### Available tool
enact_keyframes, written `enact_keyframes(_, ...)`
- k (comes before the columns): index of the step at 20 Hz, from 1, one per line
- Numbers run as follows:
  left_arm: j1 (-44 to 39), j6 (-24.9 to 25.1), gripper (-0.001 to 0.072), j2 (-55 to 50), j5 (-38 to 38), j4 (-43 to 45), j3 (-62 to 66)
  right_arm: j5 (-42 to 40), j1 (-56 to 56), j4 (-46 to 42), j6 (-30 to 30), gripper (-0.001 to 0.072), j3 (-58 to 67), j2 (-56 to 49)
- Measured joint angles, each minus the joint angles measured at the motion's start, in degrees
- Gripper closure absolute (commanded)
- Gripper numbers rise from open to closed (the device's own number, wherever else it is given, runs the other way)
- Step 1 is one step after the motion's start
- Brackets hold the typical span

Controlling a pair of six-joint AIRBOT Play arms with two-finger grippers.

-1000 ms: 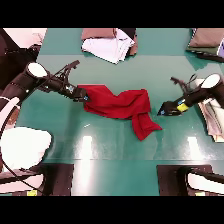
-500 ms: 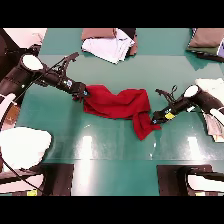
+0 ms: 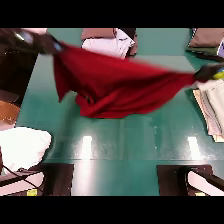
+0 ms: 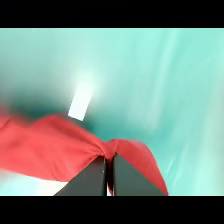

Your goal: Fold the shirts.

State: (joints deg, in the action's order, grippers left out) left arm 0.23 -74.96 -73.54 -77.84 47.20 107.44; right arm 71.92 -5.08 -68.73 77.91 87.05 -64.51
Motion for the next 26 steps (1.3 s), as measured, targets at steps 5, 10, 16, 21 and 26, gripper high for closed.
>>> enact_keyframes(5,1.2,-1.3,0.0681,8.5,5.8,-2.8,11.0,-5.1,-7.3,-0.9,1.1,0.0697,19.1,7.4)
enact_keyframes(10,1.5,-1.7,0.0682,17.7,12.1,-6.4,13.2,-7.6,-12.9,-1.6,1.5,0.0698,31.7,10.3)
enact_keyframes(16,1.6,-2.9,0.0681,20.6,11.6,-9.1,5.9,-8.7,-13.9,3.2,1.5,0.0698,34.4,6.0)
enact_keyframes(21,1.5,-4.0,0.0681,14.4,11.2,-7.1,-13.0,-7.4,-4.6,2.2,1.5,0.0698,28.0,-5.6)
enact_keyframes(26,1.5,-0.5,0.0681,0.2,12.5,-6.2,-25.1,-8.6,5.7,-3.4,1.7,0.0697,26.4,-22.8)
